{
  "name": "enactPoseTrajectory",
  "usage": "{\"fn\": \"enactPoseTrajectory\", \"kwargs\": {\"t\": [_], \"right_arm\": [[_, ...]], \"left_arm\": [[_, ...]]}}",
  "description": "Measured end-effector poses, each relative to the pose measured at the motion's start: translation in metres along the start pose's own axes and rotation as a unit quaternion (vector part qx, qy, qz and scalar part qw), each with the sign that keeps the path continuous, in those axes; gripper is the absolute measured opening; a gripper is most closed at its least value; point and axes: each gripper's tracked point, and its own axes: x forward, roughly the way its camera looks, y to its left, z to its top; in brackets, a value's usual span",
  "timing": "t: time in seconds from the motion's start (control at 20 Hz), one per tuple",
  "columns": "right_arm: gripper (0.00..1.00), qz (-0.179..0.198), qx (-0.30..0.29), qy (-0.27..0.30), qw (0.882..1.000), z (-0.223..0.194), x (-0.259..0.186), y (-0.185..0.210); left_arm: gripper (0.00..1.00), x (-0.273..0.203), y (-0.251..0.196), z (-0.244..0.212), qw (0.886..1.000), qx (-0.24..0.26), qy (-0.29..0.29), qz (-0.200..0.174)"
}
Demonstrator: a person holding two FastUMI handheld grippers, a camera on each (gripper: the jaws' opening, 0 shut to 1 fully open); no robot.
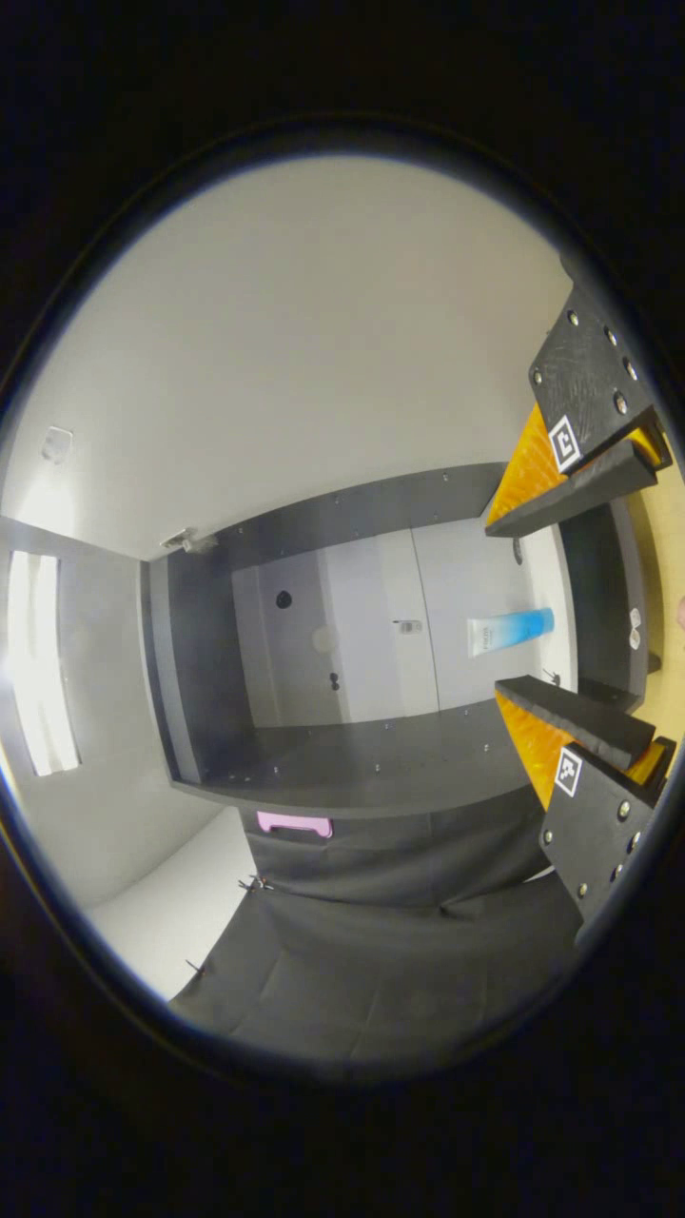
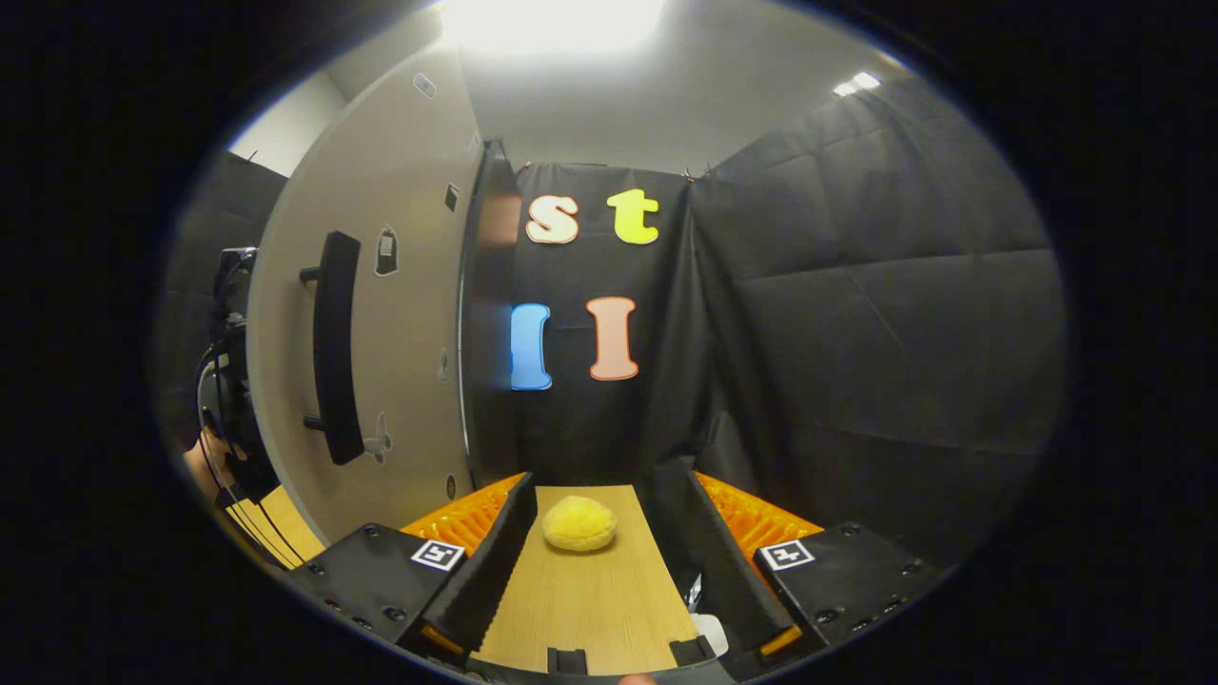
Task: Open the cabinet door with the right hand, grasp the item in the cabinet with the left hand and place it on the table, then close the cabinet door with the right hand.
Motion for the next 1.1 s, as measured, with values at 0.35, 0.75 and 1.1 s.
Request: {"fn": "enactPoseTrajectory", "kwargs": {"t": [0.35, 0.75, 1.1], "right_arm": [[0.97, -0.056, 0.003, 0.004, 0.998, -0.002, 0.013, -0.004], [0.94, -0.096, 0.008, 0.016, 0.995, -0.010, 0.040, 0.012], [0.94, -0.110, 0.002, 0.029, 0.993, -0.021, 0.054, 0.029]], "left_arm": [[0.89, 0.076, 0.021, -0.031, 0.999, -0.035, 0.016, -0.018], [0.89, 0.139, 0.027, -0.071, 0.996, -0.041, 0.037, -0.070], [0.89, 0.169, 0.032, -0.112, 0.990, -0.051, 0.078, -0.102]]}}
